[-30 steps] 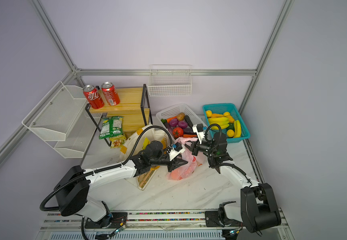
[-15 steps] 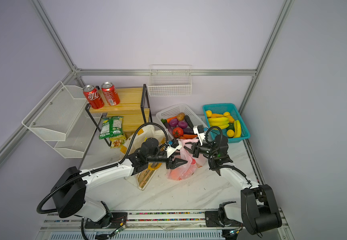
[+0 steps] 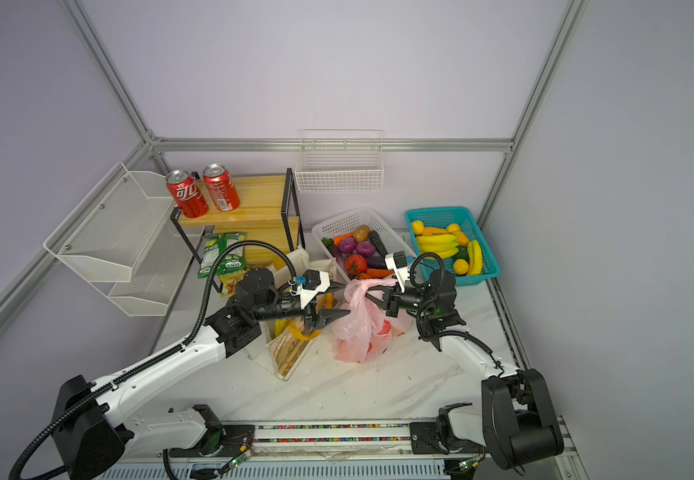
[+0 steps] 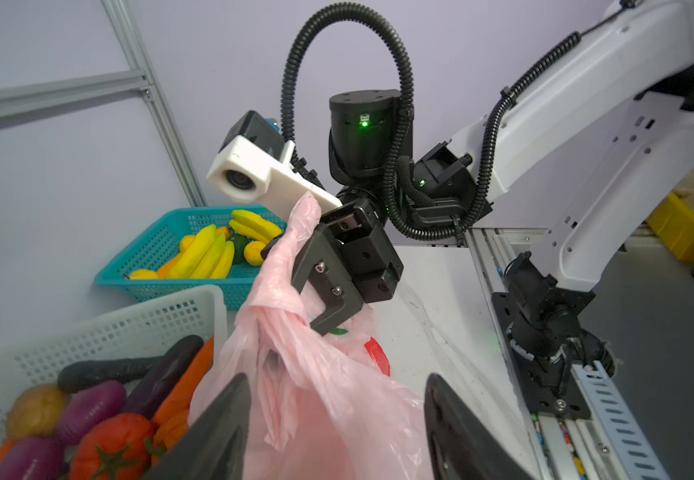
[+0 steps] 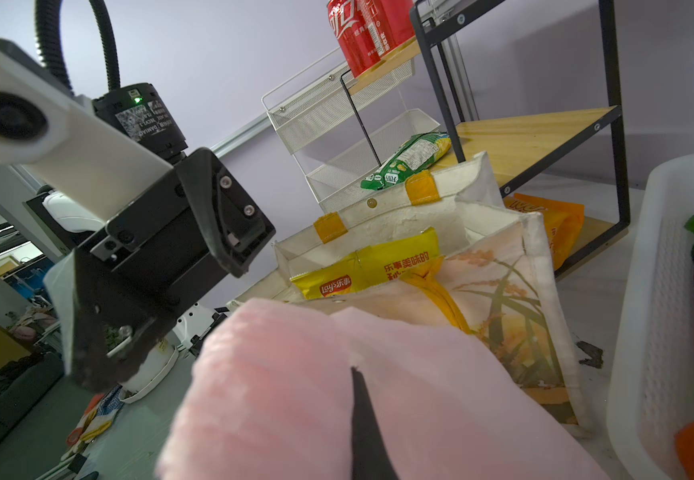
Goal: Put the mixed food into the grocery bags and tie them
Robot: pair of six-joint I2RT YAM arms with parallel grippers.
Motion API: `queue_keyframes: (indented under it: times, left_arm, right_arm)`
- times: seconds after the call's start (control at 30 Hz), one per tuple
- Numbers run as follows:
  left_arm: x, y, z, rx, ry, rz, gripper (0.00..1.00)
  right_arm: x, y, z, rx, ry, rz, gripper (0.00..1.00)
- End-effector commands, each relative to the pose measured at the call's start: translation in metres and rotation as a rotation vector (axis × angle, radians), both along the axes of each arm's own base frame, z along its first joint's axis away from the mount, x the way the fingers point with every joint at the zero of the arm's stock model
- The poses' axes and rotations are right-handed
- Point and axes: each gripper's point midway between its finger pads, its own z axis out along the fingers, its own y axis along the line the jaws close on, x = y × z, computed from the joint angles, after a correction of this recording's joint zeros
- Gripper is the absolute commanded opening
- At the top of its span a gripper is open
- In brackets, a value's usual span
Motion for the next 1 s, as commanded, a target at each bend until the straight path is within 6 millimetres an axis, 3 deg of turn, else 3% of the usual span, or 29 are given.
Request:
queue_keyframes:
  times: [0.0,0.1,0.27,0.37,0.57,0.63,0.97]
  left_arm:
    - [0.016,0.014,-0.005,0.019,-0.031,0.08,0.49]
    - [0.03,0.014,-0.012,0.064,-0.053,0.128,0.35]
    - [0.043,0.002,-0.027,0.124,-0.06,0.105,0.26]
    - [0.043,-0.007,-0.024,0.118,-0.063,0.063,0.24]
    - [0.039,-0.021,-0.015,0.089,-0.075,-0.009,0.26]
    - [0.043,-0.028,-0.027,0.106,-0.053,-0.016,0.29]
    - [0.043,-0.049,-0.041,0.083,-0.004,0.012,0.38]
  right_arm:
    - [-0.007,0.001,0.012,0.005,-0.061,0.026,0.0]
    - [-0.008,0.001,0.017,0.008,-0.069,0.027,0.0]
    - [-0.009,0.001,0.023,0.013,-0.081,0.028,0.0]
    - [-0.008,0.001,0.023,0.014,-0.078,0.027,0.0]
    - [-0.009,0.0,0.021,0.014,-0.074,0.025,0.0]
    - [-0.01,0.001,0.021,0.014,-0.076,0.028,0.0]
    - [-0.015,0.001,0.032,0.049,-0.06,0.064,0.0]
